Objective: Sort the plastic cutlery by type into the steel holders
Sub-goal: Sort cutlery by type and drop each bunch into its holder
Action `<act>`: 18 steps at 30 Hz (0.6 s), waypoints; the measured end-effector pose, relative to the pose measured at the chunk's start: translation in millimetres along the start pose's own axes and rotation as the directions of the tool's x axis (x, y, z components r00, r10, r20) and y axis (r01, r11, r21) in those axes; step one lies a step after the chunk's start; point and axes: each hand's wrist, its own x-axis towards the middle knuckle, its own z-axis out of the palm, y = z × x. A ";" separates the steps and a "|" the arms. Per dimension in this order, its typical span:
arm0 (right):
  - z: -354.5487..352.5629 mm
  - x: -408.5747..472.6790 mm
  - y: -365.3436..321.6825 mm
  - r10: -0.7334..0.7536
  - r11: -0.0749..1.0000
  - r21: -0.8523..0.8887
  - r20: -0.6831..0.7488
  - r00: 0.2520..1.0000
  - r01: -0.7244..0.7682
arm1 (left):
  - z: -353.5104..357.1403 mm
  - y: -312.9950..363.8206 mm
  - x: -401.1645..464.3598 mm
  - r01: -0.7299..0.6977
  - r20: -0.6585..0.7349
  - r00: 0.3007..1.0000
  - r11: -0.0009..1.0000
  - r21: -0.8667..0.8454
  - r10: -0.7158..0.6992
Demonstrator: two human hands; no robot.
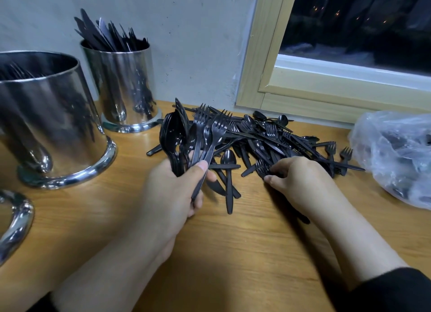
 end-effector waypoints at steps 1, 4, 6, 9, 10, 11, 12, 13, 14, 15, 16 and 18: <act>0.4 0.3 0.1 -0.001 1.000 -0.012 -0.005 1.000 0.001 | 0.1 -0.1 0.1 -0.003 0.000 1.000 1.000 -0.002 0.003; 1.3 0.1 -1.0 0.001 0.999 -0.032 0.006 1.000 -0.001 | -0.4 -2.3 2.8 -0.009 -0.003 1.000 1.000 0.015 0.009; 1.4 0.4 -0.7 0.001 0.999 -0.038 0.011 1.000 -0.001 | -0.6 -2.4 4.2 -0.012 -0.006 1.000 0.999 0.035 0.013; 1.1 1.3 2.2 0.013 0.999 -0.032 -0.011 1.000 -0.013 | -0.4 -2.3 2.6 -0.015 -0.004 1.000 1.000 0.018 0.015; 0.9 1.4 2.9 0.017 0.999 -0.034 -0.017 1.000 -0.018 | -0.3 -2.4 2.4 -0.016 -0.003 1.000 1.000 0.018 0.016; 0.9 1.2 3.1 0.020 0.999 -0.040 -0.016 1.000 -0.020 | -0.5 -2.5 1.8 -0.017 0.000 1.000 1.000 0.024 0.017; 1.1 1.2 3.3 0.020 0.999 -0.047 -0.011 1.000 -0.021 | -0.7 -2.9 1.5 -0.020 0.003 1.000 0.999 0.030 0.020; 1.2 1.2 3.1 0.018 0.998 -0.053 -0.005 1.000 -0.018 | -0.8 -2.9 1.4 -0.022 0.005 1.000 0.999 0.031 0.022; 1.3 1.2 3.0 0.013 0.998 -0.060 -0.002 1.000 -0.013 | -1.1 -3.0 1.3 -0.022 0.004 1.000 0.999 0.030 0.022; 1.6 1.6 2.9 0.004 0.998 -0.067 -0.004 1.000 -0.005 | -1.5 -3.0 1.4 -0.021 0.004 1.000 0.999 0.030 0.021; 2.3 2.0 3.1 -0.012 0.997 -0.074 -0.008 1.000 0.011 | -1.7 -3.2 1.3 -0.022 0.006 1.000 0.999 0.028 0.021; 3.5 2.2 2.1 -0.048 0.995 -0.089 -0.013 0.999 0.046 | -1.4 -3.7 1.5 -0.024 0.009 1.000 0.999 0.022 0.023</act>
